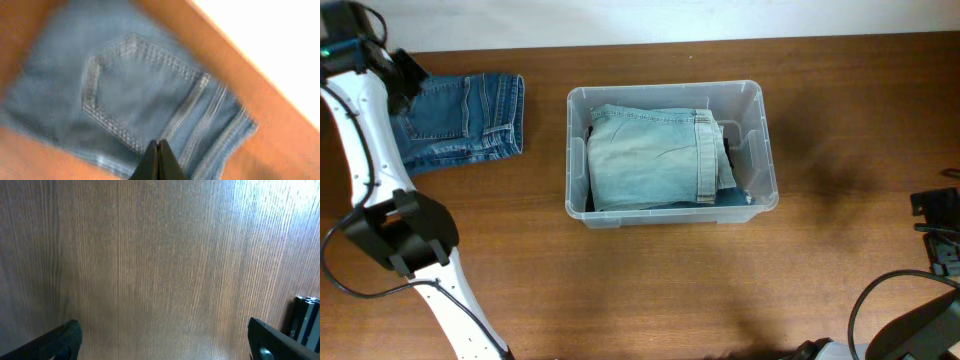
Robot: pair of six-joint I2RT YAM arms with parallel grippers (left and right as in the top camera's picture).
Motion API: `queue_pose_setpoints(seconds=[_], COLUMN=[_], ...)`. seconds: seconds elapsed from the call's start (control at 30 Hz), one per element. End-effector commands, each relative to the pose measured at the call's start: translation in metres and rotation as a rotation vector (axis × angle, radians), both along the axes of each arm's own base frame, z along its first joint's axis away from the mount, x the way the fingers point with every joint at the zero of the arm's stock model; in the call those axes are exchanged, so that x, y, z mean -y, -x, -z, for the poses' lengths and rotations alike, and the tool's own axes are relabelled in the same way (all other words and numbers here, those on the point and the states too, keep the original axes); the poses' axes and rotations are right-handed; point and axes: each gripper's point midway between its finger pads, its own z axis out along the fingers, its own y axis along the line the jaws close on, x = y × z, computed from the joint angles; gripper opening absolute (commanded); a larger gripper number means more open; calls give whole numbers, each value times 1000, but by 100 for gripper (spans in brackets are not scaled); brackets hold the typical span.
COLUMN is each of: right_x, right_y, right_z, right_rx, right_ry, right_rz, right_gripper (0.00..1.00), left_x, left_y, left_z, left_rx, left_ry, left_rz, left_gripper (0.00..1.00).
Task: Pack container
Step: 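Lower the left gripper onto the dark-blue jeans' edge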
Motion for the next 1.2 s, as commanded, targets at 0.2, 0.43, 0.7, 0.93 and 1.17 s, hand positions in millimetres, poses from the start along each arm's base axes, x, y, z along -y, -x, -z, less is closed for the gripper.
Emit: queue_pose_setpoints(seconds=[0.2,0.43,0.7,0.93,1.17], right_x=[2,2,2,2,2], right_y=[3,3,3,3,3], right_z=[-2,-2,-2,-2,-2], right_rx=[-2,-2,-2,-2,-2], right_ry=[13,13,13,13,13], right_rz=[16,16,16,16,16], right_gripper=[98,98,98,98,98], left_x=[-53,-76,-89,-49,21], left_y=[-7,5,27,54,58], left_z=[36,125,151,170,191], left_rx=[-99,-256,-340,-423,-478], left_ry=[-273,-234,-198,53,376], left_rz=[-13,-36,-67,-162,-133], left_gripper=[1,1,1,1,1])
